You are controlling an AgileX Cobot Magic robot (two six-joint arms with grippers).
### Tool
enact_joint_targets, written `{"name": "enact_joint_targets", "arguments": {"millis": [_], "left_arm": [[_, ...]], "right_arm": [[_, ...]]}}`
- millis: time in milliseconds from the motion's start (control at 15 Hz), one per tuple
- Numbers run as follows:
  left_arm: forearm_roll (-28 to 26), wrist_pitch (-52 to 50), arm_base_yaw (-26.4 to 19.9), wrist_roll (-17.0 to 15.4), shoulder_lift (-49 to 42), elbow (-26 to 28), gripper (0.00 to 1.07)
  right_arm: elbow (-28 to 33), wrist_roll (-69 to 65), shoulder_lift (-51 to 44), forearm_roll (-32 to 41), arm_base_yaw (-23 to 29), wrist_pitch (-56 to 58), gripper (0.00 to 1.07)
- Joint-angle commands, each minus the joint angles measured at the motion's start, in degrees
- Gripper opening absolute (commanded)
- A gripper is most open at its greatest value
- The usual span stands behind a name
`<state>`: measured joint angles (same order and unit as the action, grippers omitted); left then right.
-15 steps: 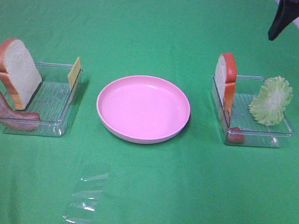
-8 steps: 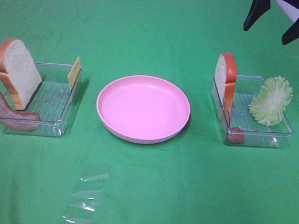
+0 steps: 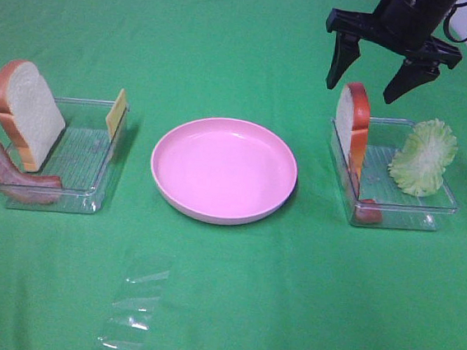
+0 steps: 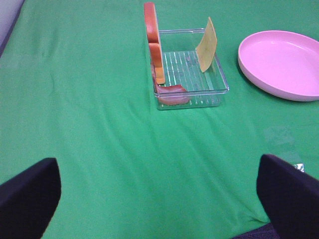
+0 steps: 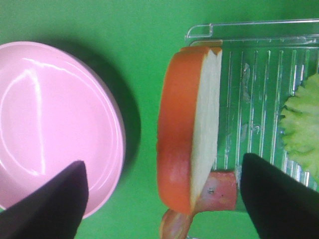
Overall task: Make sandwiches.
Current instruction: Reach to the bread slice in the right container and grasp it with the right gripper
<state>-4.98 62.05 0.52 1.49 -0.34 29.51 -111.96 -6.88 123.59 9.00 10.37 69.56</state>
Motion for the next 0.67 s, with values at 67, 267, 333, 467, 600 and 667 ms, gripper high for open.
{"name": "enact_joint_targets", "arguments": {"millis": [67,267,333,467,600,667], "left_arm": [[-0.5,-0.3,-0.1,-0.3,-0.9,0.1,1.0],[-0.5,-0.3,-0.1,-0.3,-0.9,0.1,1.0],[-0.5,-0.3,-0.1,-0.3,-0.9,0.1,1.0],[-0.5,-0.3,-0.1,-0.3,-0.9,0.1,1.0],[-0.5,-0.3,-0.1,-0.3,-0.9,0.1,1.0],[-0.5,-0.3,-0.1,-0.3,-0.9,0.1,1.0]], "right_arm": [[-0.3,0.3,1.6,-2.2,0.1,0.3,0.8],[-0.3,0.3,2.9,-2.6,0.1,-1.9,0.8],[-0.3,0.5,3.2,-2.2,0.1,-2.8,0.8],[-0.3,0.5,3.6,-2.1,0.1,-3.8,0.8],[-0.3,0.5,4.8,-2.1,0.1,-3.8,0.8],[-0.3,0.5,5.6,-2.1,0.1,-3.6,0.8]]}}
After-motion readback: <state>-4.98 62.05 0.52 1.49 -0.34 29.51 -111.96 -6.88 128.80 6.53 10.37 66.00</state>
